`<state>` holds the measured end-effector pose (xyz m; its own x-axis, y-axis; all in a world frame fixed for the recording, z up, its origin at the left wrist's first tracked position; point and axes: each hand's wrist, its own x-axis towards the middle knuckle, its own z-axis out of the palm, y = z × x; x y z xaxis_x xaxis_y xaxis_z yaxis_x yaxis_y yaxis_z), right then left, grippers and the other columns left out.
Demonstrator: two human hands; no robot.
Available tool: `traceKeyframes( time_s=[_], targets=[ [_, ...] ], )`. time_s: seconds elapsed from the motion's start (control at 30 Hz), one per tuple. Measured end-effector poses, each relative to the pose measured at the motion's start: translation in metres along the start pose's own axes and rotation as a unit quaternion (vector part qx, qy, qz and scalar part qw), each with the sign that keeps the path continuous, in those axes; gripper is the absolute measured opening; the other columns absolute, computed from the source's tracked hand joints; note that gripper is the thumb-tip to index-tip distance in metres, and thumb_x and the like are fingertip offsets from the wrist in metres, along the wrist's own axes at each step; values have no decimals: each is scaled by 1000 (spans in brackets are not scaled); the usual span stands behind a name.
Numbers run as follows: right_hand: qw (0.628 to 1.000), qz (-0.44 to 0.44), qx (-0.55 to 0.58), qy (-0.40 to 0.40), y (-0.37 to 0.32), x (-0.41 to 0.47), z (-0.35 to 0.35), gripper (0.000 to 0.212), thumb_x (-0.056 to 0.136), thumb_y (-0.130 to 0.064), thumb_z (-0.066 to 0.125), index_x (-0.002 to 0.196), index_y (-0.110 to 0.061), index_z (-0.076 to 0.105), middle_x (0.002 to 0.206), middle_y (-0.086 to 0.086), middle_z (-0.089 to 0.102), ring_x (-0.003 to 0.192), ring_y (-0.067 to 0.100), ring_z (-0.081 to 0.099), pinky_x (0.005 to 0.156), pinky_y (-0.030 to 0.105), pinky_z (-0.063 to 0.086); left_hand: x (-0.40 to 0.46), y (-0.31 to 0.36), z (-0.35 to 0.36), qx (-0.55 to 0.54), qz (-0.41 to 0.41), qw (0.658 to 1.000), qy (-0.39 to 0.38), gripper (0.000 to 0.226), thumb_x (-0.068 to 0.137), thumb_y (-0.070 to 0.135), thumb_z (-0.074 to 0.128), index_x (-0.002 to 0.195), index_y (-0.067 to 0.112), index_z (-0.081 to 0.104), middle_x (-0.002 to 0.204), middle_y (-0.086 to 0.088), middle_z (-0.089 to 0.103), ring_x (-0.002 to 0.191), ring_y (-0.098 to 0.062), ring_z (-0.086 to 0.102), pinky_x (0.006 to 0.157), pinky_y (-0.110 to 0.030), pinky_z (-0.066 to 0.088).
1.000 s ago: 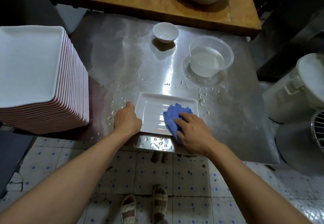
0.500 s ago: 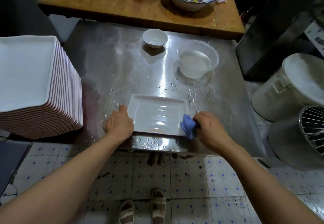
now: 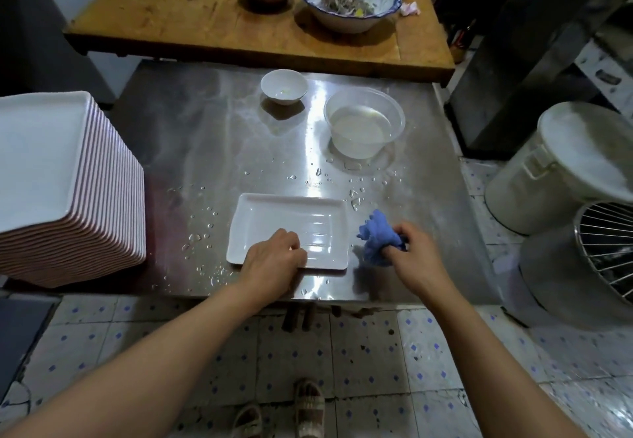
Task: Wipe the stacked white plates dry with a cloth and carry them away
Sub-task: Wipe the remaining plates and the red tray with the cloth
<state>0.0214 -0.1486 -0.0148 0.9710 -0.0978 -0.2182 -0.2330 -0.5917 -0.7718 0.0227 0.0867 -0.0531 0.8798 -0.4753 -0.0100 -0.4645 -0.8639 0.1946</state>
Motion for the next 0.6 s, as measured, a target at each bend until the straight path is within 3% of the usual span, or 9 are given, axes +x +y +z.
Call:
traceKeyframes(
  time_s=[0.1, 0.2, 0.3, 0.4, 0.5, 0.6],
  targets=[
    [998, 29, 62, 6, -1, -4, -3, 24, 84, -1, 55, 77, -24, 54, 77, -4, 56, 67, 7, 52, 58, 18, 38, 0, 0, -1, -20, 7, 998, 57, 30, 46, -2, 84, 67, 13, 70, 80, 0, 68, 71, -23, 65, 43, -21, 34],
    [997, 42, 61, 32, -4, -4, -5, 18, 86, -5, 53, 76, -19, 48, 72, -2, 54, 63, 10, 50, 54, 21, 37, 4, -4, -13, -108, -45, 985, 127, 13, 70, 1, 66, 80, 9, 66, 80, -5, 69, 73, -29, 65, 53, -35, 50],
    [996, 29, 61, 64, -12, -5, -6, 19, 85, -7, 52, 73, -19, 44, 71, -2, 50, 62, 12, 47, 54, 24, 37, 14, -9, -40, -79, -60, 983, 151, 8, 82, 8, 58, 88, 9, 63, 78, -9, 68, 72, -34, 62, 62, -37, 45],
    [993, -5, 76, 87, -28, -6, -6, 15, 83, -6, 51, 77, -19, 46, 75, 0, 54, 66, 13, 50, 56, 25, 40, 24, -17, -67, -63, -92, 980, 163, 10, 90, 17, 55, 99, 12, 57, 82, -10, 66, 75, -36, 59, 61, -35, 35],
    [988, -54, 96, 109, -52, -5, -9, 16, 82, -1, 50, 87, -16, 49, 79, 0, 56, 69, 14, 53, 56, 17, 42, 20, -22, -95, -145, -147, 958, 200, 10, 92, 19, 52, 100, 12, 55, 82, -9, 65, 77, -35, 58, 62, -35, 33],
    [978, -111, 135, 117, -86, -6, -14, 27, 87, 0, 50, 103, -21, 49, 89, -8, 59, 79, 11, 60, 66, 24, 50, 9, -24, -123, -274, -170, 917, 232, 2, 92, 12, 52, 91, 11, 53, 70, 6, 56, 70, -22, 55, 62, -31, 34]
  ],
)
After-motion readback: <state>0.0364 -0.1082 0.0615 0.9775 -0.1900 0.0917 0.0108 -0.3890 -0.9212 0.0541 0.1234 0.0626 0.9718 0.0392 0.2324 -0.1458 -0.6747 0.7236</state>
